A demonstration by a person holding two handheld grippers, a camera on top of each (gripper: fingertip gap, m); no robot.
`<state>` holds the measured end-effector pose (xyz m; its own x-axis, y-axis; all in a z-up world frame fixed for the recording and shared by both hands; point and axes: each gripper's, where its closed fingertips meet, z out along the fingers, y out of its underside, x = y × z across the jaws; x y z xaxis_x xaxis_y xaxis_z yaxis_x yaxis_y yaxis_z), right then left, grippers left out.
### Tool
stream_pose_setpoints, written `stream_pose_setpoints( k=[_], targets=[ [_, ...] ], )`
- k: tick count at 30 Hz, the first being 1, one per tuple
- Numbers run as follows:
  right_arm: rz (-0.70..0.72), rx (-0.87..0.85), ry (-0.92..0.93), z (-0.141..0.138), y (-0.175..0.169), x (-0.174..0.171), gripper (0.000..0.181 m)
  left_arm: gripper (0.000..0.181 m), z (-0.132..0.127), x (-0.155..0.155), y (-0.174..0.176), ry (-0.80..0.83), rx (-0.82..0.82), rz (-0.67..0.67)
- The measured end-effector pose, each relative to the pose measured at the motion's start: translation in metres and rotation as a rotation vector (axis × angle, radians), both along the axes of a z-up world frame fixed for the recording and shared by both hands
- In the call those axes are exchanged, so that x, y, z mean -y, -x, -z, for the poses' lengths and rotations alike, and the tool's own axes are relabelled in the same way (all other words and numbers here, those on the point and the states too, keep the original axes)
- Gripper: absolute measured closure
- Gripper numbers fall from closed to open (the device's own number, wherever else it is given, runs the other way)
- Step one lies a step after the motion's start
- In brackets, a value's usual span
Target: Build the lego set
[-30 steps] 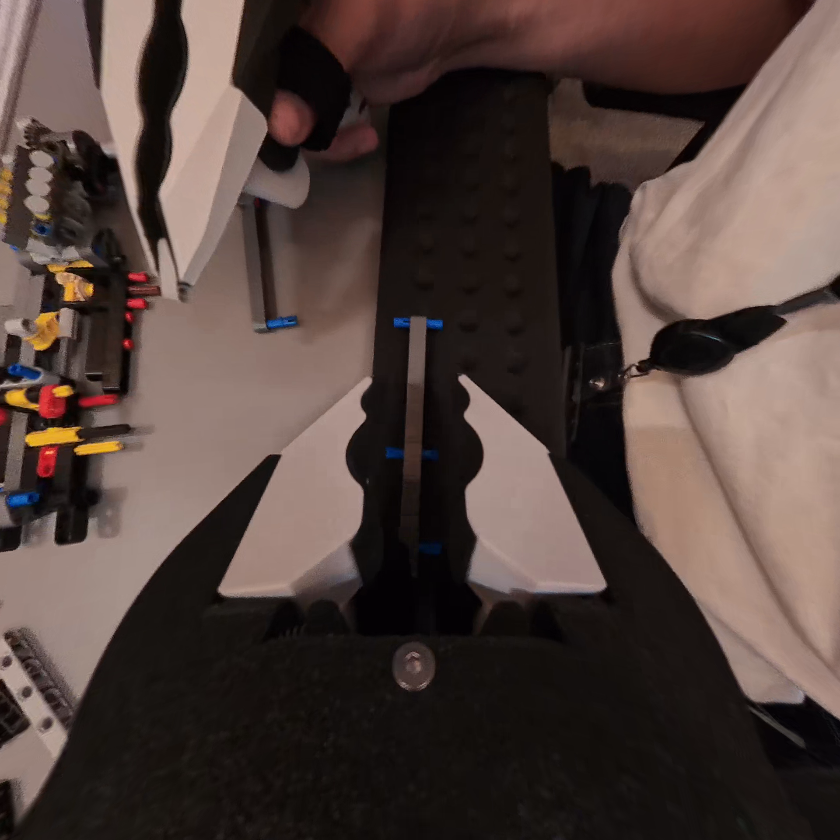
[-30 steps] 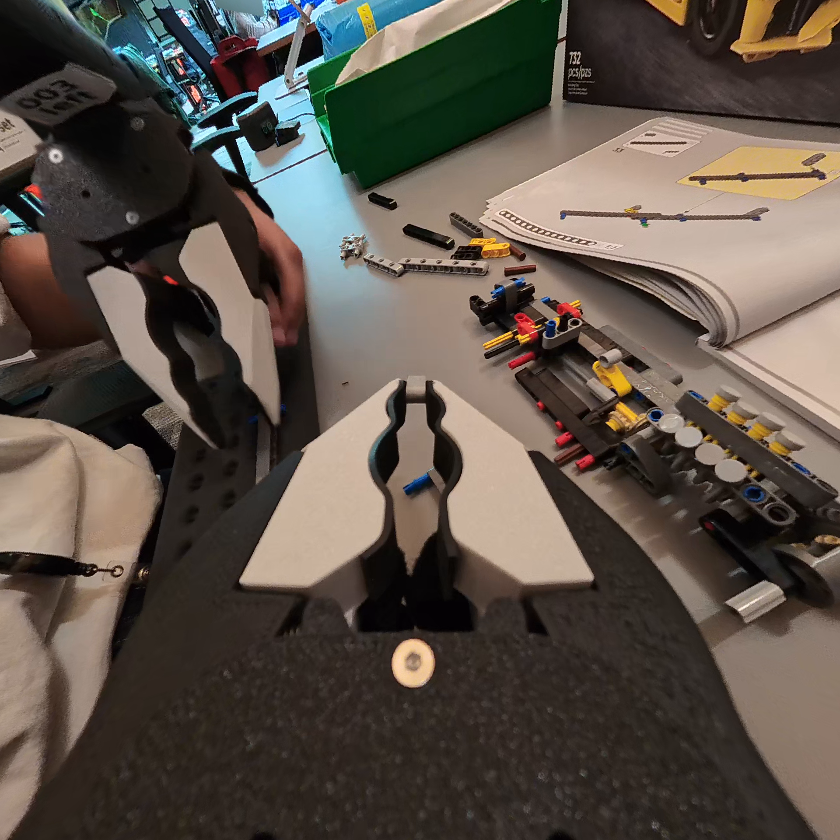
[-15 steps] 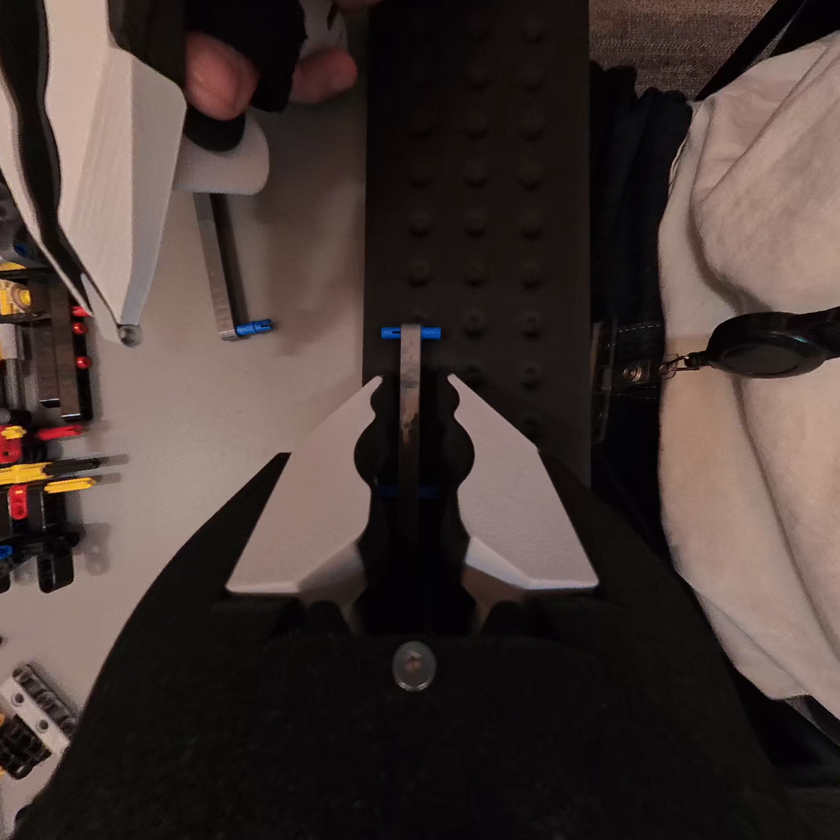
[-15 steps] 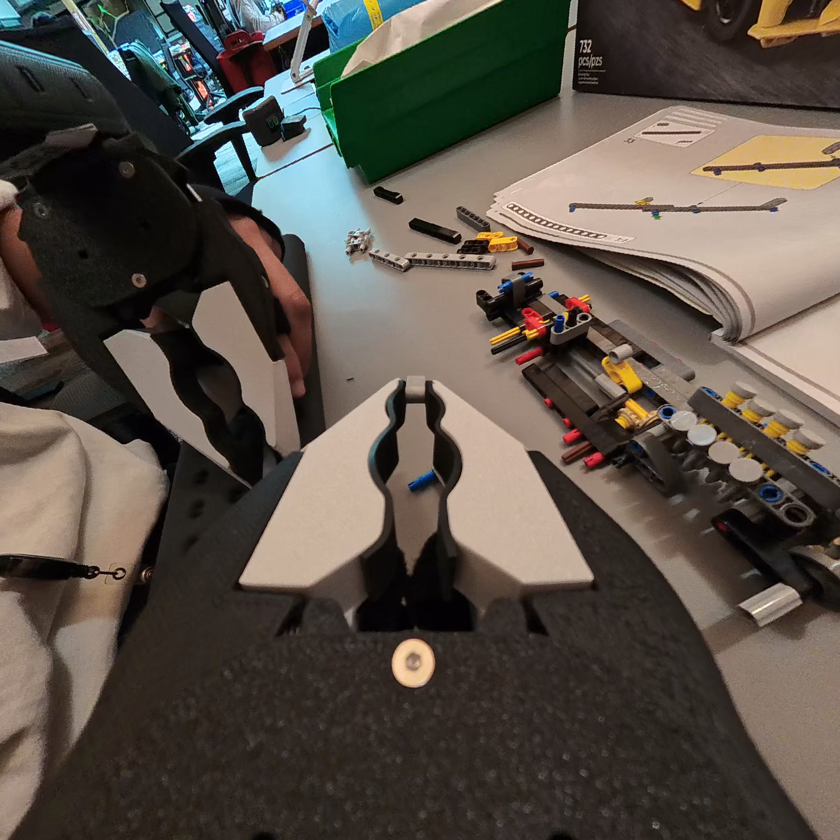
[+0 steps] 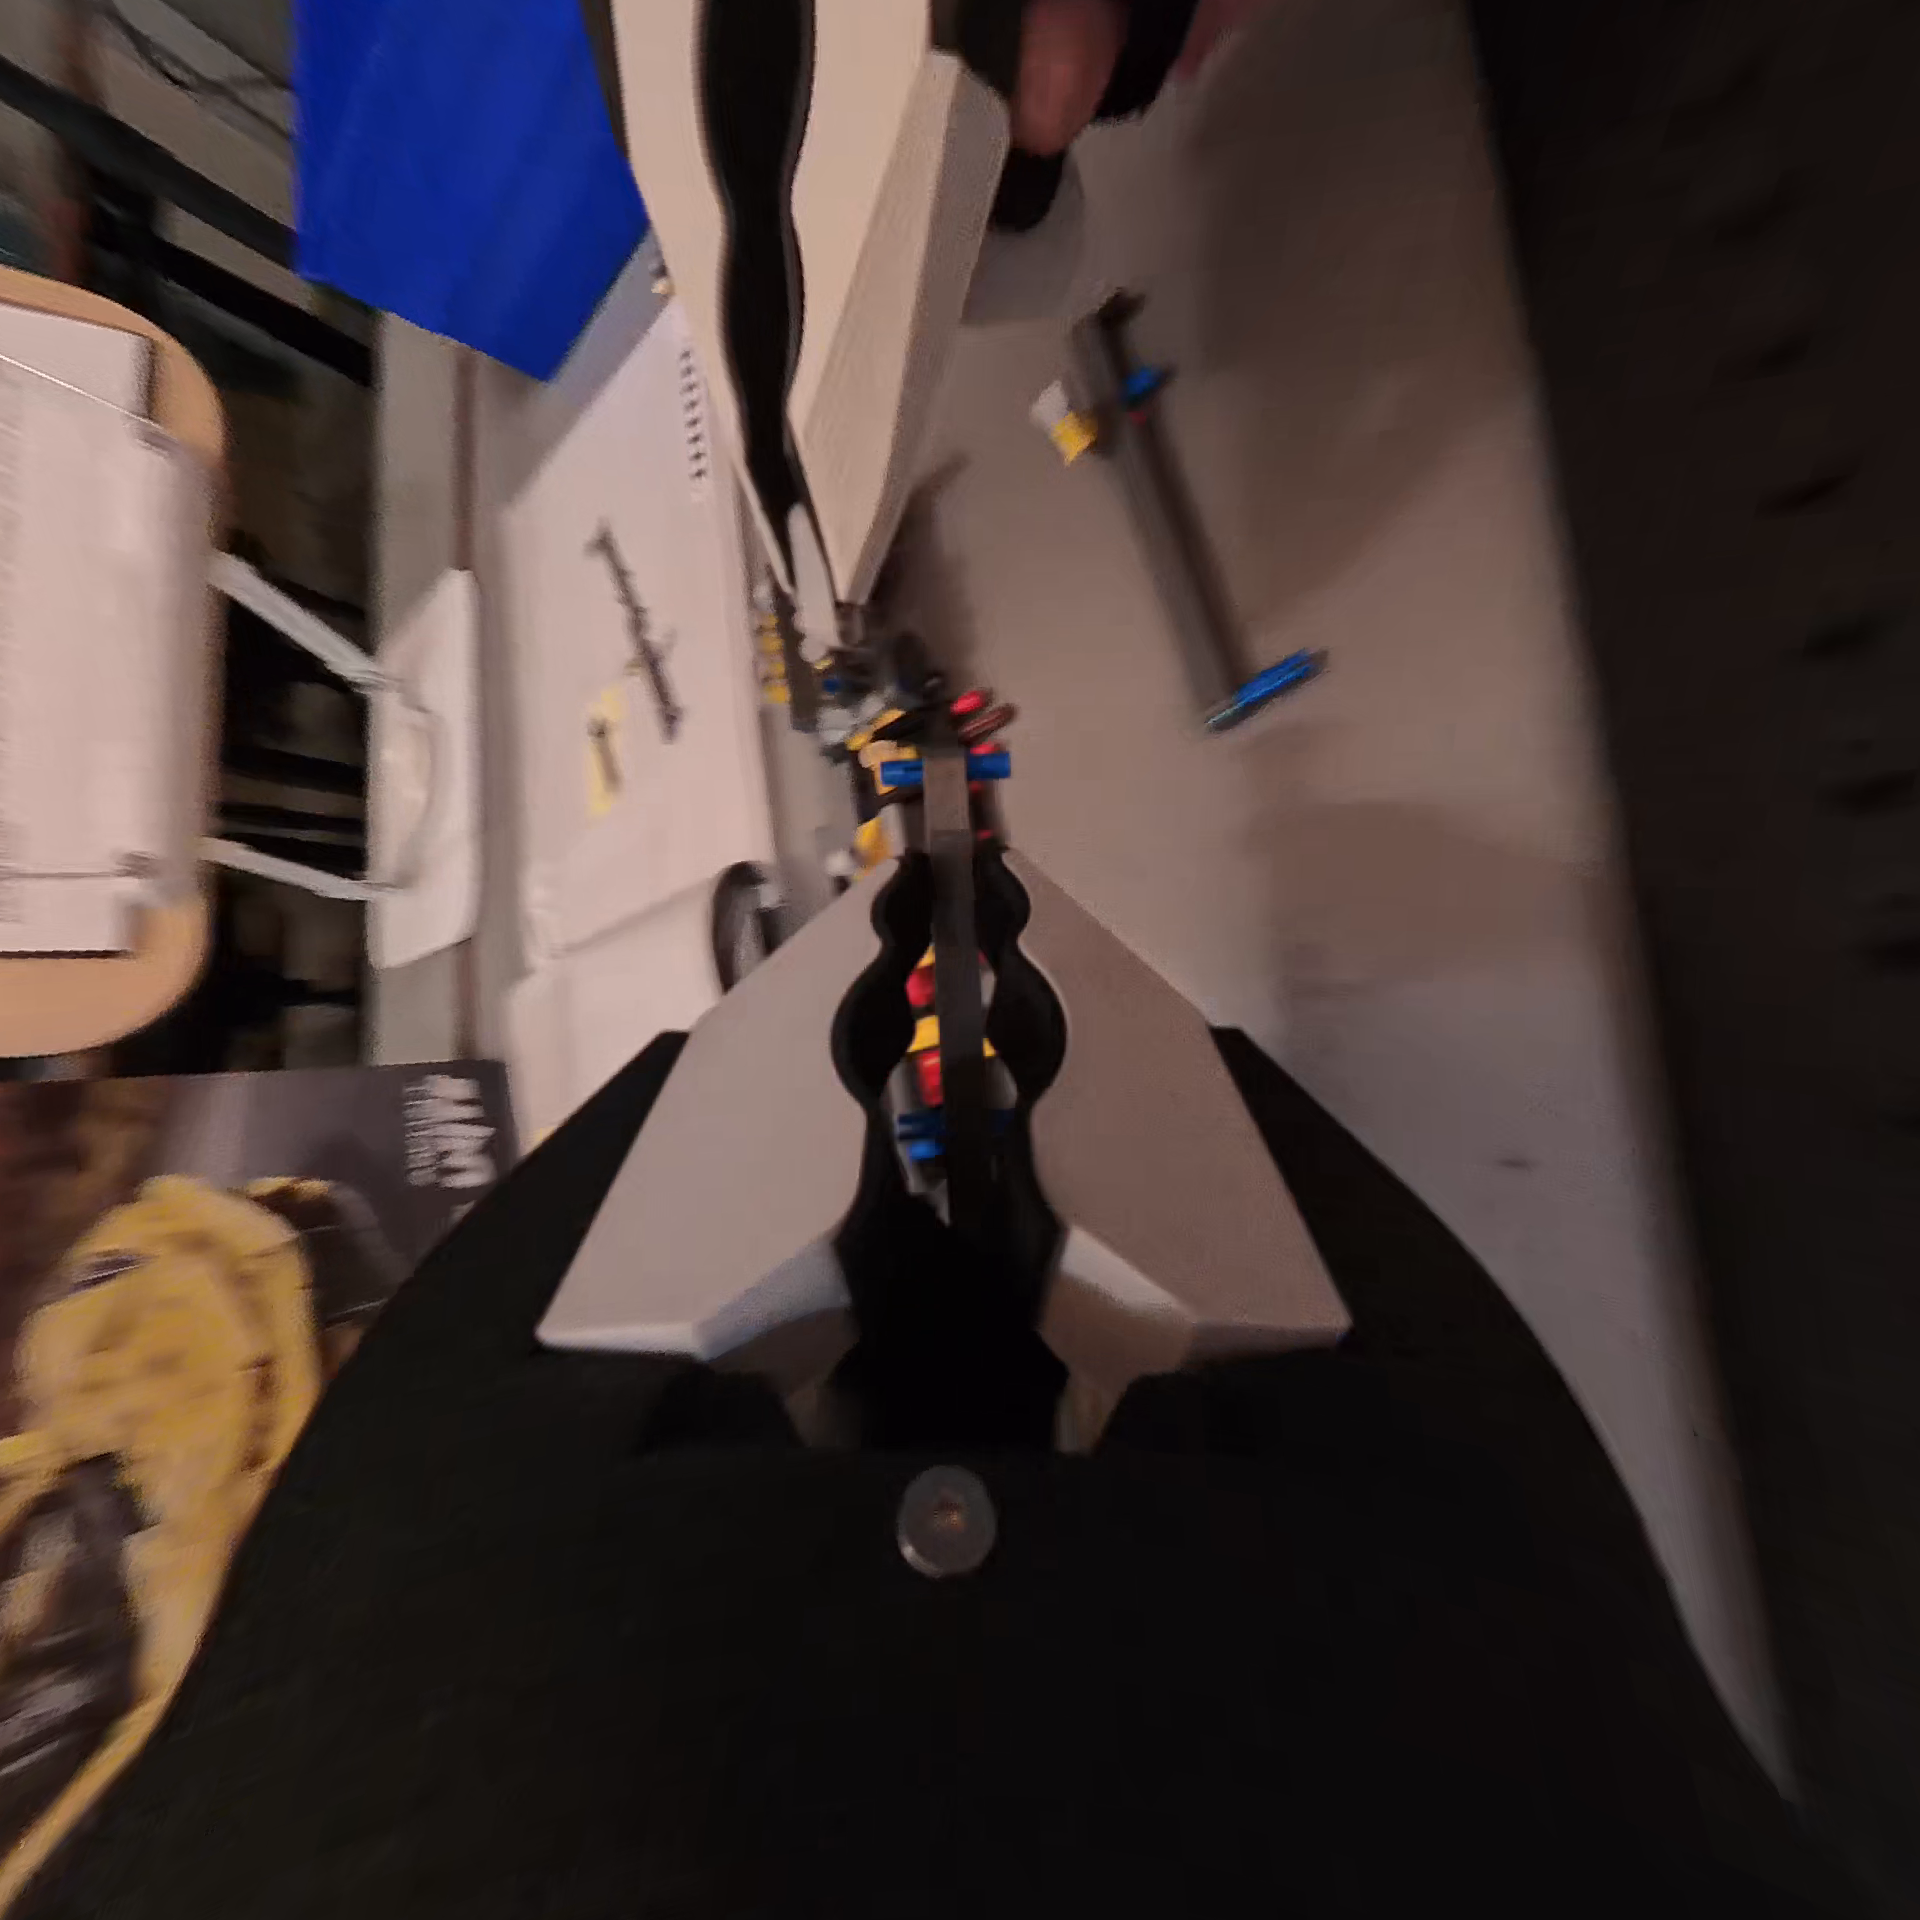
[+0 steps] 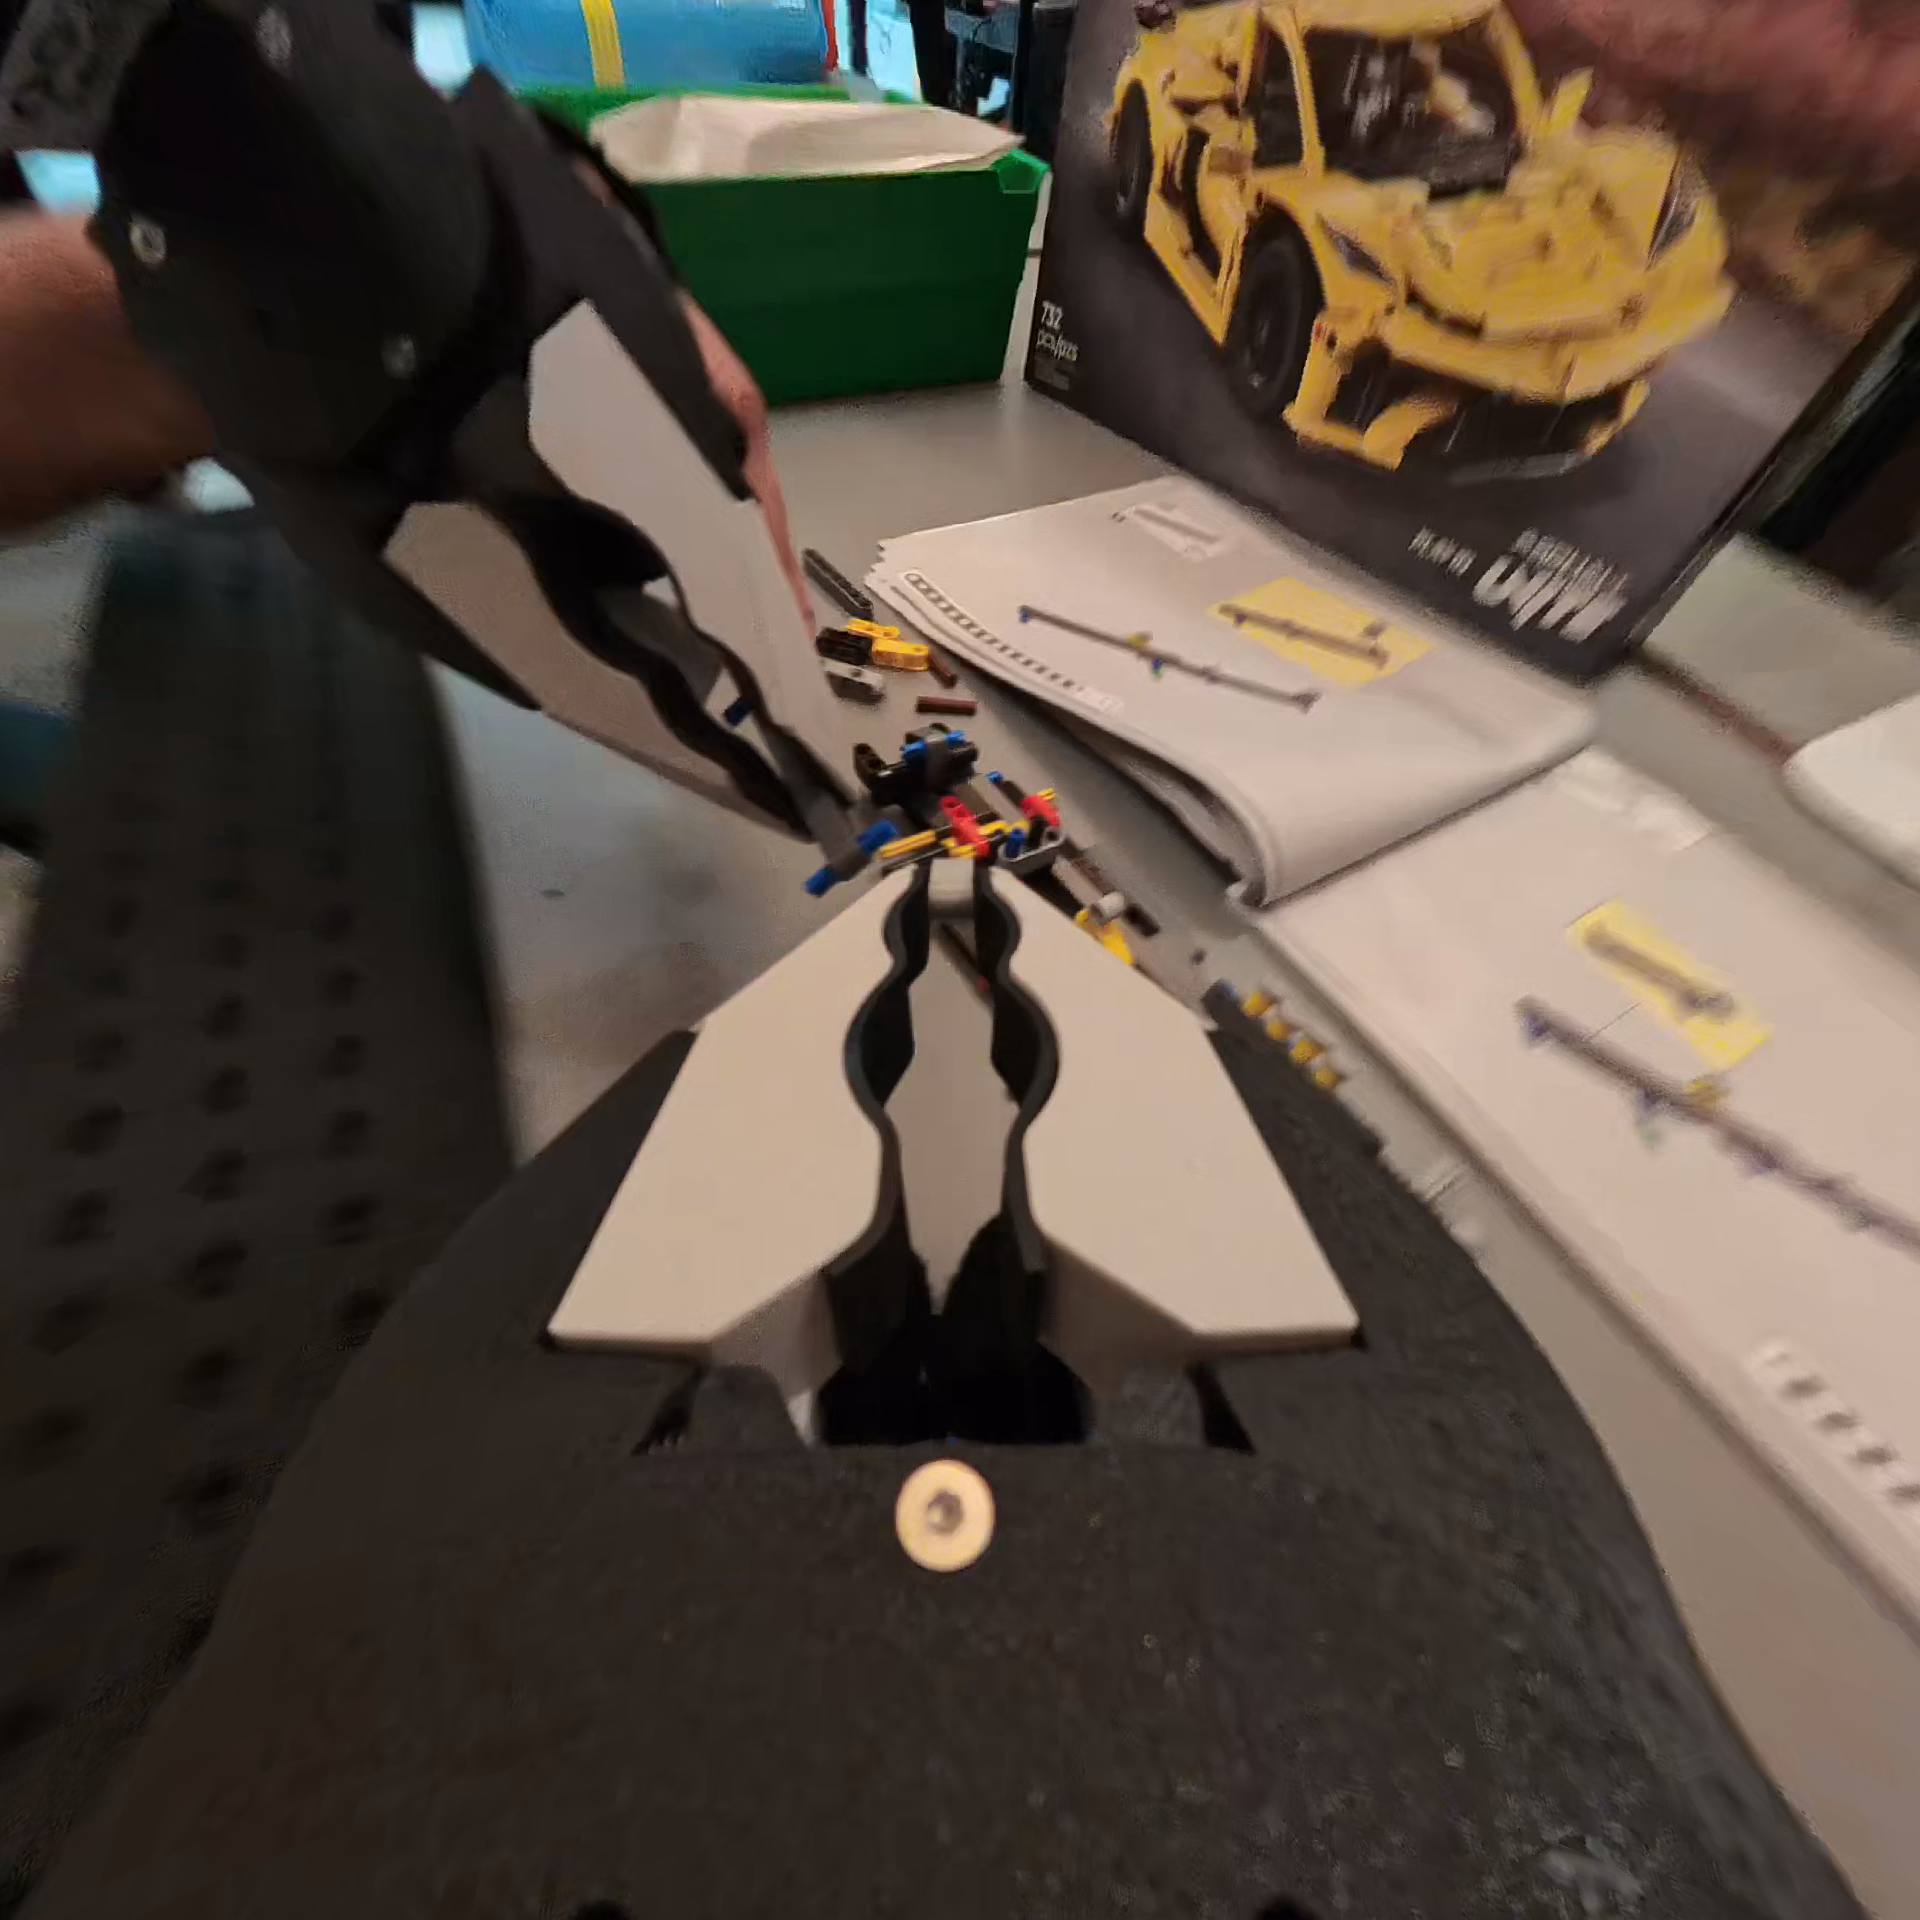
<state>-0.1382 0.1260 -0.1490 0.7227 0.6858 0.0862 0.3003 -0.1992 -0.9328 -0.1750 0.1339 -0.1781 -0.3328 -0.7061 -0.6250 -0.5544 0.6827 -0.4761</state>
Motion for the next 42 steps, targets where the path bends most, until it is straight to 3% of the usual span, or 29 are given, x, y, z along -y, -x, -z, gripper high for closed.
stream_pose_setpoints(
  k=[4, 7, 18, 22, 36, 39, 42],
  targets=[
    [0.033, 0.293, -0.2, 0.007, 0.009, -0.011, 0.175, 0.174, 0.013, -0.013, -0.002, -0.212, 0.032, -0.013],
    [0.042, 0.387, -0.265, 0.016, 0.013, -0.015, 0.175, 0.174, 0.027, -0.008, 0.002, -0.264, 0.022, -0.008],
    [0.055, 0.64, -0.48, 0.015, 0.024, -0.014, 0.175, 0.174, 0.016, -0.015, 0.003, -0.427, 0.073, -0.041],
    [0.051, 0.746, -0.473, 0.029, 0.024, -0.017, 0.175, 0.174, 0.02, -0.014, 0.002, -0.433, 0.06, -0.034],
    [0.079, 0.675, -0.401, 0.03, 0.022, -0.018, 0.175, 0.174, 0.02, -0.016, -0.003, -0.352, 0.083, -0.104],
    [0.054, 0.752, -0.413, 0.035, 0.021, -0.017, 0.175, 0.174, 0.025, -0.015, -0.003, -0.318, 0.06, -0.106],
    [0.046, 0.857, -0.435, 0.041, 0.021, -0.017, 0.175, 0.174, 0.029, -0.016, -0.002, -0.392, 0.03, -0.094]
  ],
)
